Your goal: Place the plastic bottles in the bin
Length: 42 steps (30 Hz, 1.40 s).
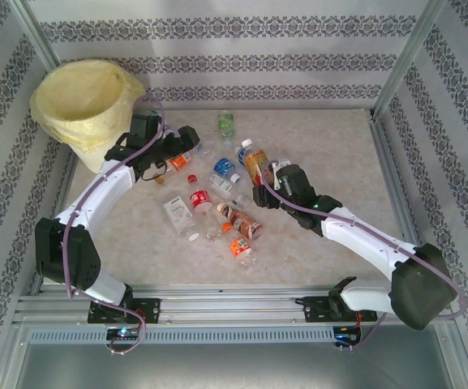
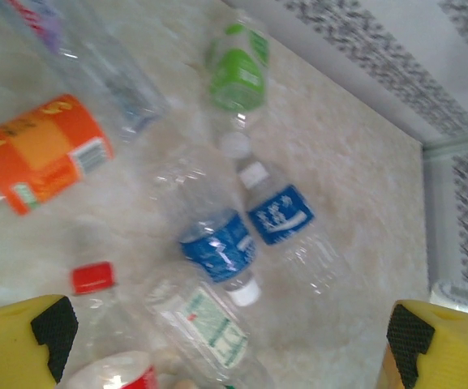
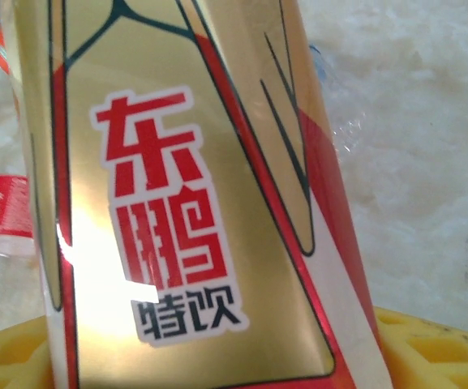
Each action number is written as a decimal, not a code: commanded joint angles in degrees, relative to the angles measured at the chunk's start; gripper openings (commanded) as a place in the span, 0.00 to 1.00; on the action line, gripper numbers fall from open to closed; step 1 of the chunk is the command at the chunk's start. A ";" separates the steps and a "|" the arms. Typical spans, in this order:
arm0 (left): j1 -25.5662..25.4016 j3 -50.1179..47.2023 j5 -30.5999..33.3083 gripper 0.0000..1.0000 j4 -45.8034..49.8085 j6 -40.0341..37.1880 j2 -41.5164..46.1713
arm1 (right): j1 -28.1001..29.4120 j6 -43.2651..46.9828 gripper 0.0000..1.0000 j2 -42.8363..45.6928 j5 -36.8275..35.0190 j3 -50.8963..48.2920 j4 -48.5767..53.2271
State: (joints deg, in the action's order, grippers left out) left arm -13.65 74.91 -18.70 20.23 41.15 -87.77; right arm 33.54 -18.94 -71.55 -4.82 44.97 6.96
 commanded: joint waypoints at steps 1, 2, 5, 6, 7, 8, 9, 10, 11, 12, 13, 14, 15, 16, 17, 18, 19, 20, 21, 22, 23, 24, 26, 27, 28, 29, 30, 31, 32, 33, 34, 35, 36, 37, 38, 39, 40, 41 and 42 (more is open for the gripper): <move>-3.30 -0.74 -8.35 1.00 -9.79 -1.06 -1.05 | 0.39 -4.79 0.61 1.41 2.83 -2.10 -7.98; -3.78 -0.50 -10.82 1.00 -11.29 -0.60 -1.65 | 0.36 -5.81 0.61 1.50 3.17 -2.53 -9.41; -5.92 -0.12 -15.10 1.00 -15.03 0.40 -3.89 | 0.30 -11.11 0.61 1.24 4.38 -3.86 -14.11; -6.64 0.12 -16.74 1.00 -16.49 0.34 -4.83 | 0.30 -12.72 0.61 1.01 5.01 -4.33 -16.05; -7.22 0.23 -17.66 1.00 -17.55 0.50 -5.52 | 0.30 -14.14 0.61 0.68 5.38 -4.70 -17.59; -8.07 0.31 -18.84 1.00 -19.07 0.75 -6.57 | 0.29 -15.15 0.60 0.26 5.69 -4.97 -19.07; -8.77 0.41 -19.81 1.00 -20.19 0.78 -7.19 | 0.30 -15.65 0.60 -0.18 6.10 -5.15 -20.01; -9.42 0.64 -20.78 1.00 -21.45 0.81 -7.94 | 0.29 -15.93 0.60 -0.69 6.46 -5.01 -20.46; -10.32 1.03 -21.67 1.00 -22.33 0.70 -8.64 | 0.29 -15.97 0.60 -1.31 6.90 -4.70 -20.58; -11.02 1.55 -22.14 1.00 -22.59 0.46 -9.18 | 0.37 -15.90 0.60 -1.71 7.54 -4.34 -20.58; -11.71 2.04 -22.12 1.00 -22.63 0.12 -9.79 | 0.35 -15.81 0.60 -2.12 8.08 -3.99 -20.58; -12.24 2.44 -22.00 1.00 -22.64 -0.14 -10.23 | 0.47 -15.74 0.60 -2.42 8.67 -3.80 -20.78; -12.74 2.88 -21.84 1.00 -22.48 -0.36 -10.76 | 0.52 -15.71 0.60 -2.70 9.16 -3.59 -21.02; -13.15 3.34 -21.49 1.00 -22.20 -0.53 -11.28 | 0.56 -15.71 0.60 -2.88 9.42 -3.49 -21.26; -13.37 3.52 -21.42 1.00 -22.51 -0.43 -11.68 | 0.54 -15.77 0.60 -3.10 9.67 -3.36 -21.47; -13.57 3.64 -21.47 1.00 -23.10 -0.33 -12.10 | 0.54 -15.89 0.60 -3.26 10.10 -3.23 -21.76; -13.77 3.81 -21.44 1.00 -23.55 -0.02 -12.54 | 0.63 -15.87 0.60 -3.48 10.61 -3.14 -22.21; -13.94 4.13 -21.13 1.00 -23.46 0.16 -13.12 | 0.69 -15.87 0.60 -3.58 11.03 -3.13 -22.78; -14.10 4.54 -20.72 1.00 -23.11 0.29 -13.62 | 0.73 -15.91 0.60 -3.58 11.29 -3.13 -23.26; -14.12 5.00 -20.29 1.00 -22.58 0.44 -14.18 | 0.80 -15.67 0.61 -3.68 11.70 -3.13 -23.84; -14.21 5.22 -19.99 1.00 -22.59 0.71 -14.70 | 0.89 -15.33 0.61 -3.77 12.46 -3.13 -24.54; -14.26 5.32 -19.89 1.00 -22.87 1.04 -15.13 | 1.02 -15.07 0.61 -3.77 12.84 -3.09 -24.88; -14.41 5.50 -20.14 0.97 -24.28 1.99 -16.02 | 1.31 -14.60 0.61 -4.10 13.16 -2.75 -25.15; -14.53 5.67 -20.61 0.96 -24.79 2.34 -16.39 | 1.40 -14.55 0.61 -4.21 13.10 -2.57 -25.20; -14.56 6.00 -21.36 0.94 -25.22 2.61 -16.92 | 1.44 -14.55 0.61 -4.42 12.92 -2.44 -25.39; -14.72 6.28 -21.97 0.91 -25.39 2.65 -17.29 | 1.44 -14.55 0.61 -4.70 12.81 -2.23 -25.74; -14.74 6.51 -22.31 0.87 -25.42 2.78 -17.52 | 1.44 -14.59 0.62 -4.97 12.73 -1.94 -25.94; -14.89 6.56 -22.43 0.82 -25.55 2.88 -17.70 | 1.50 -14.51 0.62 -5.37 12.57 -1.47 -25.94; -14.88 6.55 -22.47 0.77 -25.68 2.90 -17.73 | 1.52 -14.37 0.62 -5.74 12.39 -1.14 -25.95; -14.92 6.56 -22.56 0.74 -25.70 2.84 -17.63 | 1.53 -14.31 0.62 -5.99 12.21 -0.88 -26.03; -14.91 6.56 -22.74 0.71 -25.44 2.48 -17.53 | 1.51 -14.28 0.62 -6.18 11.97 -0.76 -26.12; -14.92 6.85 -22.66 0.69 -24.53 1.77 -17.33 | 1.48 -14.31 0.62 -6.32 11.70 -0.68 -26.13; -14.90 7.16 -22.61 0.67 -23.71 0.96 -17.18 | 1.52 -14.31 0.63 -6.39 11.79 -0.67 -26.25; -14.91 7.49 -22.51 0.66 -22.81 0.13 -17.01 | 1.51 -14.04 0.64 -6.41 12.26 -0.59 -26.45; -14.89 7.73 -22.37 0.65 -22.00 -0.47 -16.79 | 1.53 -13.75 0.65 -6.34 13.01 -0.46 -26.51; -14.86 7.89 -22.10 0.64 -21.55 -0.92 -16.59 | 1.49 -13.38 0.66 -6.41 13.60 -0.25 -26.28; -14.90 8.09 -21.78 0.64 -21.09 -1.30 -16.49 | 1.48 -13.11 0.68 -6.33 13.99 -0.02 -25.87; -14.83 8.23 -21.37 0.63 -20.76 -1.54 -16.34 | 1.46 -12.73 0.70 -6.23 14.13 0.11 -25.54; -14.83 8.23 -20.98 0.63 -20.81 -1.60 -16.22 | 1.43 -12.48 0.72 -6.15 14.09 0.24 -25.10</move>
State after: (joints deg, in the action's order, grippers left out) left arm -27.70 81.28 -39.13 -1.32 41.67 -105.30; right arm 34.35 -33.30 -77.78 6.94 42.72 -15.70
